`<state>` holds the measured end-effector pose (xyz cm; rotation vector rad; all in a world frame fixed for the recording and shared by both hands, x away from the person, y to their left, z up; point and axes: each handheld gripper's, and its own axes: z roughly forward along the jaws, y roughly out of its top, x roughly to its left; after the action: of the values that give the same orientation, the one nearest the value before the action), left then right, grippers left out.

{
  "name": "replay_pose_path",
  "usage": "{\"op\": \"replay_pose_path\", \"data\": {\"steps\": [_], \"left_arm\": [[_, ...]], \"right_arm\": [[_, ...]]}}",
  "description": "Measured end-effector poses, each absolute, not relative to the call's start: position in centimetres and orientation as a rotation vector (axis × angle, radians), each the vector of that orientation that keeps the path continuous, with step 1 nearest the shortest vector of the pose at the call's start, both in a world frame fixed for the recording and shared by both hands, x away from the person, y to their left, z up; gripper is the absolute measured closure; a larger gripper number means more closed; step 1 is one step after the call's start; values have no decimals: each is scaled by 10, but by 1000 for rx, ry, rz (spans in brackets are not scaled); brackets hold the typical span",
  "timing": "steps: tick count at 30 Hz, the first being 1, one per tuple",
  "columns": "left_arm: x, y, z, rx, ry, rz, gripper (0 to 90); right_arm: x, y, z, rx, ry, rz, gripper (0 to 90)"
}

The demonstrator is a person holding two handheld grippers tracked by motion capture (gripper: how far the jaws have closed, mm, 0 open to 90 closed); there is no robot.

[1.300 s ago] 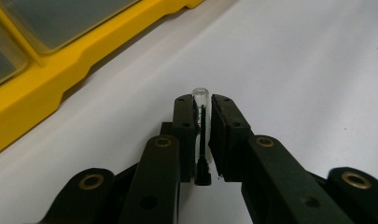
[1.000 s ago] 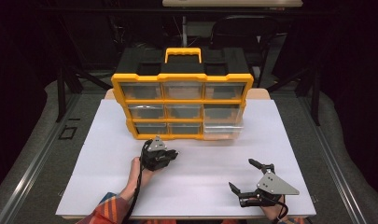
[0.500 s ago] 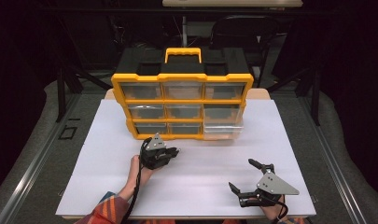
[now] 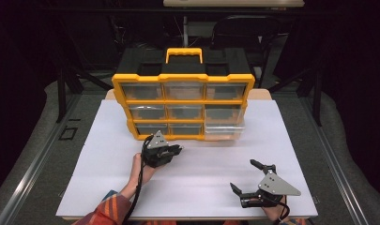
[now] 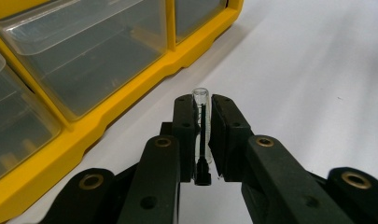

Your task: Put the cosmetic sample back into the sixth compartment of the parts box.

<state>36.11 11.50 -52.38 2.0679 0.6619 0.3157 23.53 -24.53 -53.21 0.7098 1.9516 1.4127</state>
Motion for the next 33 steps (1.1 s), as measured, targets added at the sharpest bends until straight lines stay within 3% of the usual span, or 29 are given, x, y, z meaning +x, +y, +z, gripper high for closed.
{"op": "replay_pose_path", "data": {"steps": [33], "left_arm": [[367,113,-508,2016,643,339,802]], "right_arm": [[235,-245,-532,714,1952,1410,3]]}}
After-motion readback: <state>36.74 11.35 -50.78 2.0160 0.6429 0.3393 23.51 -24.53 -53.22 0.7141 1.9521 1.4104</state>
